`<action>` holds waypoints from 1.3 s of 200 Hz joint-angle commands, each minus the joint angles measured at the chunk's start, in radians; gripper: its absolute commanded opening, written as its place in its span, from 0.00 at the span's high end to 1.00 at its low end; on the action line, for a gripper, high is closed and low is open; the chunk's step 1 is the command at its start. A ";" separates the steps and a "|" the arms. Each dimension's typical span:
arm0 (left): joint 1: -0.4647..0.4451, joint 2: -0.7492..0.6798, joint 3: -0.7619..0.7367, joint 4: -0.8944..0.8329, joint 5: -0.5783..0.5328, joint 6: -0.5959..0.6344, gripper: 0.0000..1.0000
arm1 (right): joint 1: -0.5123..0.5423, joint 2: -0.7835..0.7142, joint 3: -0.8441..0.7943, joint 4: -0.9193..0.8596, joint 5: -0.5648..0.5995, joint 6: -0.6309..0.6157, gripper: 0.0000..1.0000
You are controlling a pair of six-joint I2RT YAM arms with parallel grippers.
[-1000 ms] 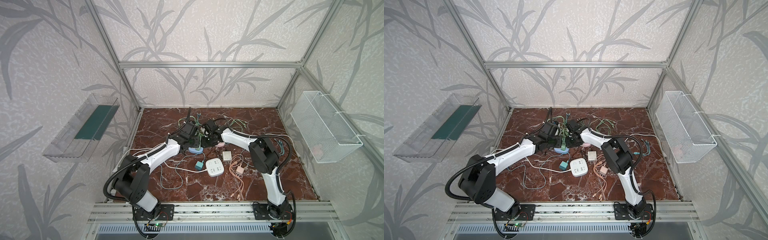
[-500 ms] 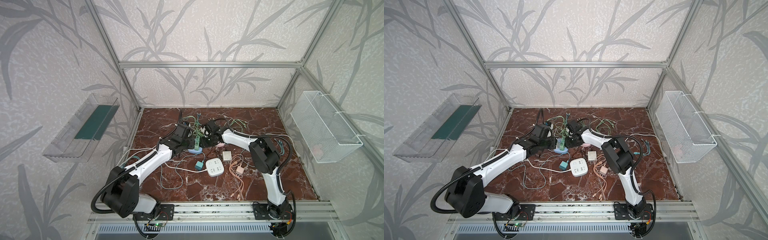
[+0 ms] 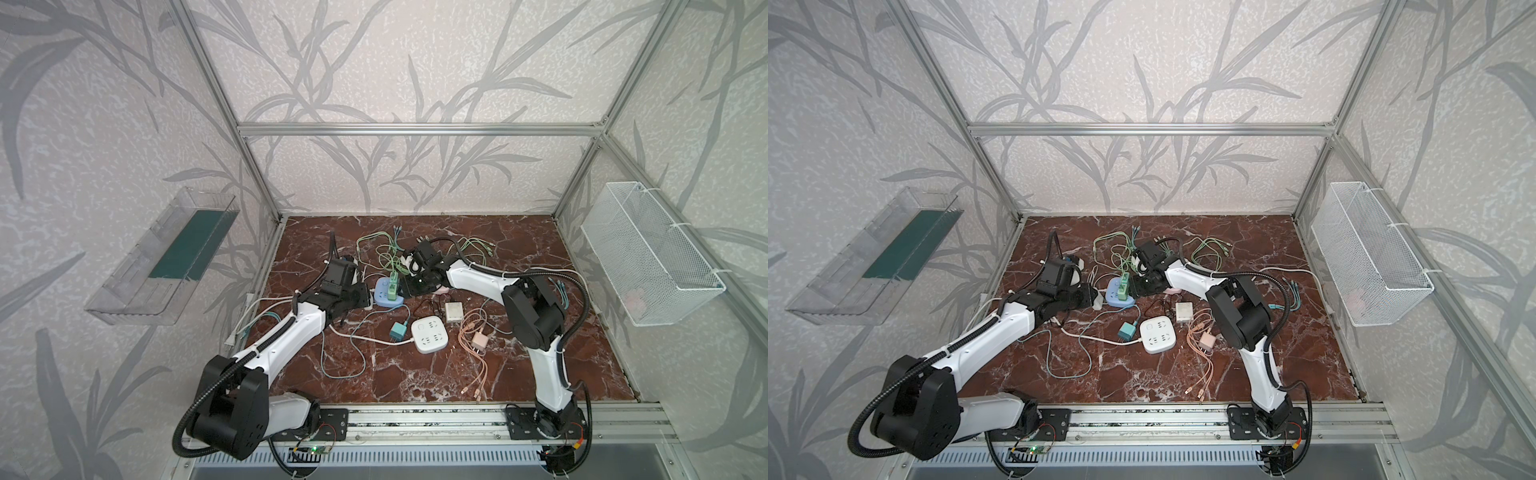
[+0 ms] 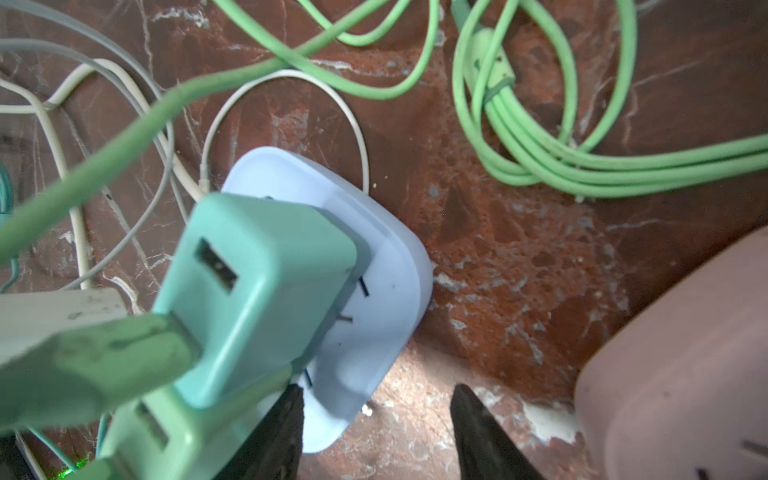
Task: Pull the plug off the socket
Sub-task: 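Lower the grey charger onto the table and open the left gripper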
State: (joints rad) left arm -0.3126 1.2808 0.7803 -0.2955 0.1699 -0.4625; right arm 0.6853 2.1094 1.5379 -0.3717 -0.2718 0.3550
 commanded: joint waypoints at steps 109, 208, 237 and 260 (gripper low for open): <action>0.081 0.065 -0.093 0.086 0.106 -0.076 0.90 | -0.003 -0.106 -0.077 0.069 -0.024 -0.034 0.41; 0.150 0.070 -0.158 0.149 0.174 -0.105 0.85 | -0.002 -0.120 -0.107 0.084 -0.033 -0.033 0.41; 0.161 0.080 -0.155 0.098 0.151 -0.098 0.72 | -0.002 -0.118 -0.108 0.084 -0.035 -0.033 0.41; 0.168 0.090 -0.154 0.083 0.151 -0.100 0.66 | -0.002 -0.120 -0.114 0.083 -0.034 -0.032 0.40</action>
State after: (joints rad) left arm -0.1566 1.3437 0.6510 -0.1268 0.3500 -0.5606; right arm 0.6853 2.0289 1.4387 -0.2947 -0.2970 0.3279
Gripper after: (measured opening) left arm 0.317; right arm 0.594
